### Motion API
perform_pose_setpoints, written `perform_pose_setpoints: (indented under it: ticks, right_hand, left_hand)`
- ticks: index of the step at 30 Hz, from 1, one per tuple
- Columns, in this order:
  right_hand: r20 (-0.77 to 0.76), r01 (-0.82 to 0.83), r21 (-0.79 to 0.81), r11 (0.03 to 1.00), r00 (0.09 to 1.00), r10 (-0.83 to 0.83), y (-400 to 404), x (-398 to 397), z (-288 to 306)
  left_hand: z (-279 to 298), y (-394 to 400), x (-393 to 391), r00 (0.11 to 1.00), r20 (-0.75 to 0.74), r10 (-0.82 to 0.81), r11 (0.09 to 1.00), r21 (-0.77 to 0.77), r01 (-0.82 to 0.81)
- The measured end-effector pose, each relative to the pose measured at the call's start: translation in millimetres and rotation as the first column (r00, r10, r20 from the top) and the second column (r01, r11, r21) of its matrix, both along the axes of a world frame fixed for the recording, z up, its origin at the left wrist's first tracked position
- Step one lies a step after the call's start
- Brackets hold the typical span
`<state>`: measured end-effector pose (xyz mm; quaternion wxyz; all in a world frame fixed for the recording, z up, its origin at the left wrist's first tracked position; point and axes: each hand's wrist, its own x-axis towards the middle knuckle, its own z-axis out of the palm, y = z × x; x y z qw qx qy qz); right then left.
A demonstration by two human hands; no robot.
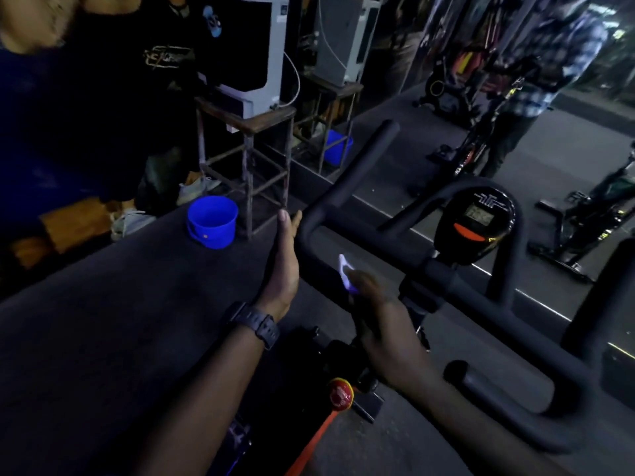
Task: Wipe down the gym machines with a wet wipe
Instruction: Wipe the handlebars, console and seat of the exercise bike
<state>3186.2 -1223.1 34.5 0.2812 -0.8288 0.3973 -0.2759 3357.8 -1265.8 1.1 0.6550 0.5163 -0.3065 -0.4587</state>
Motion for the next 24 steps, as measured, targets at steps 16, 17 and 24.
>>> perform_pose_setpoints:
  ticks: [16, 17, 24]
  right_hand:
    - [0.151, -0.037, 0.914, 0.404, 0.956, -0.252, -75.2, 59.9, 32.3]
    - [0.098, 0.020, 0.882, 0.471, 0.970, -0.224, -83.2, 67.1, 35.8]
    - [0.261, -0.011, 0.838, 0.545, 0.886, -0.384, -98.7, 93.4, 30.6]
  left_hand:
    - [-4.9, -4.5, -1.5, 0.999, 0.033, 0.021, 0.999, -0.051, -0.019]
    - [-4.4, -3.8, -1.2, 0.999, 0.032, 0.026, 0.998, -0.049, -0.025]
    - [-11.7, -4.0, 4.6, 0.998, 0.064, -0.006, 0.999, -0.053, 0.010]
